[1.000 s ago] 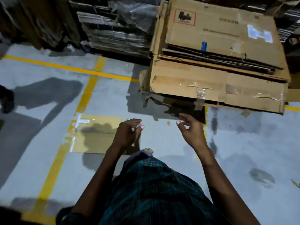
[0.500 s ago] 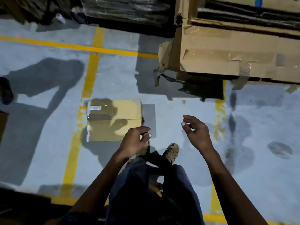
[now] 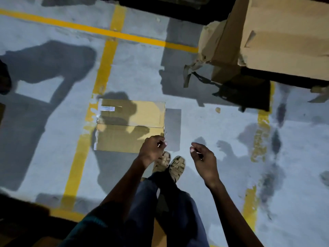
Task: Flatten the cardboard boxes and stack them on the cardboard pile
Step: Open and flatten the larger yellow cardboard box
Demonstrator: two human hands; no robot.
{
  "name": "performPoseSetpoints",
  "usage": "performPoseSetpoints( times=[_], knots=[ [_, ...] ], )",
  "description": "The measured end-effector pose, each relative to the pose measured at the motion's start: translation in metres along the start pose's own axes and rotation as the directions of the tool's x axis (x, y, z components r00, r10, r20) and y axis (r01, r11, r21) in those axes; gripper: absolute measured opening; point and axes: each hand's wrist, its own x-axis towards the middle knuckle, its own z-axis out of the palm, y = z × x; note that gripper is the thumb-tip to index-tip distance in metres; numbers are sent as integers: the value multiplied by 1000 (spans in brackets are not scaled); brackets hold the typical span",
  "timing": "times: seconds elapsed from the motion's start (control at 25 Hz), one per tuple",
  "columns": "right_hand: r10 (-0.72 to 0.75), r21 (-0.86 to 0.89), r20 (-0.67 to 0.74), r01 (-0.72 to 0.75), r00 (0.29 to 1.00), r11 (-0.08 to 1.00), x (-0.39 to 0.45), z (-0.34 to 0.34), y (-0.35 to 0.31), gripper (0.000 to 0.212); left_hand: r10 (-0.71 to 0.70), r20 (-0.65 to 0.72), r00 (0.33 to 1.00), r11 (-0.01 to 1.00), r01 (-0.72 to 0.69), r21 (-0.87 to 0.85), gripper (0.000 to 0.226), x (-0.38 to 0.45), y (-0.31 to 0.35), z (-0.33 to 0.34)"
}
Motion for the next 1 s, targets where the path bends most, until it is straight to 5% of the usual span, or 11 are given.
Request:
performPoseSetpoints(
  times=[0.2, 0.44, 0.6, 0.88, 1.0],
  knots=[
    [-2, 57, -32, 4, 999, 998, 89, 81, 74, 21, -55, -73, 996, 998, 55, -6, 36, 70, -85, 66],
    [-20, 39, 78, 17, 997, 999, 169, 156, 144, 21, 142, -123, 982, 989, -135, 61, 26, 125, -165, 117],
    [-233, -12, -2, 233, 973, 973, 207, 143, 129, 30, 247, -117, 962, 962, -230, 145, 30, 149, -177, 123],
    [-238, -327, 90, 255, 967, 910, 181, 107, 143, 42, 357, -62, 932, 933, -354, 57, 19, 152, -152, 150],
    [-239, -349, 31, 234, 971, 907, 162, 109, 133, 47, 414, -40, 909, 894, -399, 204, 39, 140, -149, 150]
  ],
)
